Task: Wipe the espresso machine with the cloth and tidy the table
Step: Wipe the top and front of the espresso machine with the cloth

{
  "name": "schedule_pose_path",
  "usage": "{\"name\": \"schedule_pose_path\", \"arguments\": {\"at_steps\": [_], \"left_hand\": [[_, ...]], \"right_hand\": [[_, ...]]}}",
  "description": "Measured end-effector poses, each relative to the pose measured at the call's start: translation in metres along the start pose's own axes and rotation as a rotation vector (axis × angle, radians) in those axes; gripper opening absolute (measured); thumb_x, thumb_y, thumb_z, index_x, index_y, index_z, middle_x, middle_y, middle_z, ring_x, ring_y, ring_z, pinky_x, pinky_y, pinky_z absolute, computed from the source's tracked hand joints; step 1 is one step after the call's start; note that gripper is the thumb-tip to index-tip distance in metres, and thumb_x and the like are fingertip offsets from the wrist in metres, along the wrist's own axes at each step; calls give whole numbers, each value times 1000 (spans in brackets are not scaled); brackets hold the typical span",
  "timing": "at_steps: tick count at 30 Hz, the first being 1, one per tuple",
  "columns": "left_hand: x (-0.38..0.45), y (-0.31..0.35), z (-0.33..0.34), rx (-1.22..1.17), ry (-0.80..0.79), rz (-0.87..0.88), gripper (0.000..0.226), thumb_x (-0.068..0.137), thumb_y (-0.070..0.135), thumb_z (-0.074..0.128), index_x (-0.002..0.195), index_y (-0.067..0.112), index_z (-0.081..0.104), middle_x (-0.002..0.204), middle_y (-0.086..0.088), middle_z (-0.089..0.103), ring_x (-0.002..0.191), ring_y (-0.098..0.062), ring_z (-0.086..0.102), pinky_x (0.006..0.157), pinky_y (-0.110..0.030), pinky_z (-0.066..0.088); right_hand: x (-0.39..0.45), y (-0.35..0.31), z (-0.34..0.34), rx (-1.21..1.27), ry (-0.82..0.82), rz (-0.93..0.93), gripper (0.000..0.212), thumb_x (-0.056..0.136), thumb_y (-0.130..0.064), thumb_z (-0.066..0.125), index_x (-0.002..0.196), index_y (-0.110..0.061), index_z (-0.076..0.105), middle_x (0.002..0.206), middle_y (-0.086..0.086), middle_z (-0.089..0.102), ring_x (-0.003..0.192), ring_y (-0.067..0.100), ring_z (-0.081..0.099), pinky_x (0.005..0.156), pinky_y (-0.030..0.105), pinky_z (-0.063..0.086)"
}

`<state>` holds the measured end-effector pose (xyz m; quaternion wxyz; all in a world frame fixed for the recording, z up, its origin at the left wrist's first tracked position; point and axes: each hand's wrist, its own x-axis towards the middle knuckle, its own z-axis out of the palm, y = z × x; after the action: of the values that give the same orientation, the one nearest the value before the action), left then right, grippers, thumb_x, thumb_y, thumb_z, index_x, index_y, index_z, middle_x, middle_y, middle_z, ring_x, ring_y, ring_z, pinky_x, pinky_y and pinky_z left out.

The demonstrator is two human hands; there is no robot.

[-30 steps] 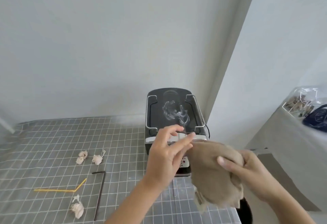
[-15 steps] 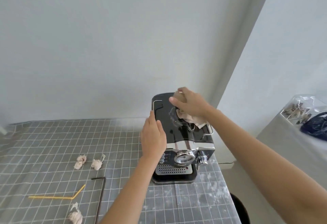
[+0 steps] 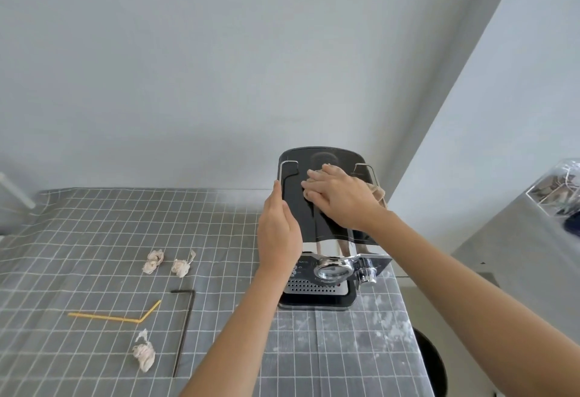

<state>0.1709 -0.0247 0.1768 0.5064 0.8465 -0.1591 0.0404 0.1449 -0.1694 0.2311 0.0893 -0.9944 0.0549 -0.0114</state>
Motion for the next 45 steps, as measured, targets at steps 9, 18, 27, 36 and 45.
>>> {"name": "schedule_pose_path", "arguments": {"at_steps": [9,18,27,36,45], "left_hand": [[-4,8,-5,19,-18,-3,46,104,18,27,149,18,28,140,-7,53,115,-25,59,96,-32,48],[-2,5,-3,-21,-43,-30,46,104,17,26,150,17,28,149,-3,43,134,-18,44,105,-20,32],[-3,2,-1,-10,-13,-13,45,104,15,28,149,14,31,148,-3,44,135,-16,42,98,-10,25],[0,3,2,-13,9,8,44,103,13,30,147,12,35,147,-4,46,136,-15,42,102,-11,25],[-1,3,2,-5,10,5,45,103,15,29,148,14,34,145,-3,47,133,-14,44,99,-7,27]], "right_hand": [[-37,1,-26,345,-49,-65,30,101,-33,47,90,-23,72,99,-3,75,102,11,67,88,37,53],[5,30,-47,413,356,237,45,104,-42,30,137,-19,50,156,11,36,147,27,25,118,44,20],[-15,-21,20,82,138,300,58,92,-55,43,147,-36,36,164,16,10,151,36,4,121,54,2],[5,-13,4,131,17,275,59,92,-66,36,147,-47,33,164,17,5,151,36,2,120,51,-1],[0,-2,12,130,58,203,55,98,-52,25,145,-31,42,159,13,24,149,33,16,117,57,20]]}}
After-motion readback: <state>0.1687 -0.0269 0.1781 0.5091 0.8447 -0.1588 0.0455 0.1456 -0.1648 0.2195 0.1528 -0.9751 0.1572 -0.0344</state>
